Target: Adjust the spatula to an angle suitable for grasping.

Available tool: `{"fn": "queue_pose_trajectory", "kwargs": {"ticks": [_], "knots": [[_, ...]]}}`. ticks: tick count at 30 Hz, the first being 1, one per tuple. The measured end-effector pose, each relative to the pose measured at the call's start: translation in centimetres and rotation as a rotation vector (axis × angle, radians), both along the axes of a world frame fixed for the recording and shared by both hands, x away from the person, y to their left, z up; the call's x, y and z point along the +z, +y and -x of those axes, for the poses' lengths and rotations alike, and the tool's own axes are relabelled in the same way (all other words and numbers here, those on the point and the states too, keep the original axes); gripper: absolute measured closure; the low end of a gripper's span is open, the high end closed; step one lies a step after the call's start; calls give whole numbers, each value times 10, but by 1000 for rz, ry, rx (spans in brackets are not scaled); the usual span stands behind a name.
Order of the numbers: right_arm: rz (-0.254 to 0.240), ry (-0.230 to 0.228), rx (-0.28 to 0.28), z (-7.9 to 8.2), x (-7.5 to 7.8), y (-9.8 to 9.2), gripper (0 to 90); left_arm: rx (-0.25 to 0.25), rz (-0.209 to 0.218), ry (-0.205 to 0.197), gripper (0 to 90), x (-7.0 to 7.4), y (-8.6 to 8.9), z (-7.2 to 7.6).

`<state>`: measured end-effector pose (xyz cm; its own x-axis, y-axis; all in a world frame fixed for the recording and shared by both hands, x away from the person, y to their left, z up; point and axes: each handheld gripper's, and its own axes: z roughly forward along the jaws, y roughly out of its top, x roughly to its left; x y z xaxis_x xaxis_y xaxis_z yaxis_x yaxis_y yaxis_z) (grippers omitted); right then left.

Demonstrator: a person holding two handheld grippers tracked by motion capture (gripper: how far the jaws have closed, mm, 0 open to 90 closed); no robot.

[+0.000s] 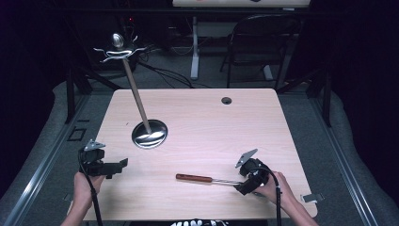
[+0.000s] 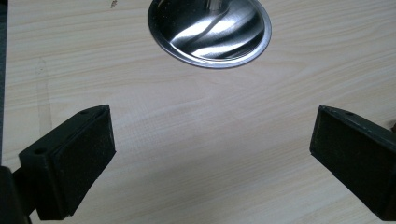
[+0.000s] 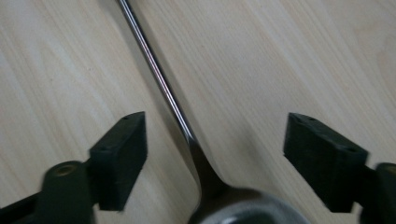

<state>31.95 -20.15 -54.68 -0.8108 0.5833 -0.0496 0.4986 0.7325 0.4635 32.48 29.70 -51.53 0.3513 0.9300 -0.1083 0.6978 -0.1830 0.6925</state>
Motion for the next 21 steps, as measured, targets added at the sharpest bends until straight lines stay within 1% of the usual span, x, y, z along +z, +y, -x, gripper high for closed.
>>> {"fn": "queue_pose_trajectory", "kwargs": {"ticks": [1,2,3,4,5,6,7,8,9,10,11,12,13,14,15,16,18,19,20,21], "knots": [[-8,-9,2,-2,0,3,341,0,-1,4,0,0,0,0],[-17,-2,8,-2,0,4,374,-2,-2,8,0,0,0,0],[27,39,21,-2,4,6,404,-2,-2,8,0,0,0,0],[27,39,21,-2,4,6,404,0,-3,9,0,0,1,0],[44,46,37,-1,4,8,437,1,-3,9,0,0,1,0],[42,51,44,0,4,10,454,2,-6,14,0,0,0,0],[45,57,53,1,3,11,471,4,-4,8,0,0,0,0],[64,59,70,1,3,13,521,7,-3,5,0,0,0,1],[64,59,70,1,3,13,521,7,-3,5,0,0,0,1],[88,68,90,1,3,15,581,6,-3,7,0,0,-1,1],[88,68,90,1,3,15,581,6,-3,7,0,0,-1,1],[90,73,102,-1,1,20,656,5,-7,4,0,0,-1,1],[98,75,114,-1,-1,23,667,5,-7,4,0,0,-1,1],[98,75,114,-1,-1,23,667,5,-8,4,0,0,0,1],[111,77,122,-2,-1,26,689,7,-6,4,0,0,0,1],[132,75,143,-3,-2,32,724,8,-3,5,0,0,0,1],[125,74,144,-3,-2,34,740,8,-4,6,0,-1,0,1],[142,76,158,-3,-1,37,761,6,-5,9,0,-1,1,1],[128,78,154,-3,-2,38,772,7,-2,9,0,-1,2,1],[132,76,156,-2,-2,38,775,10,-2,11,0,-1,3,1]]}}
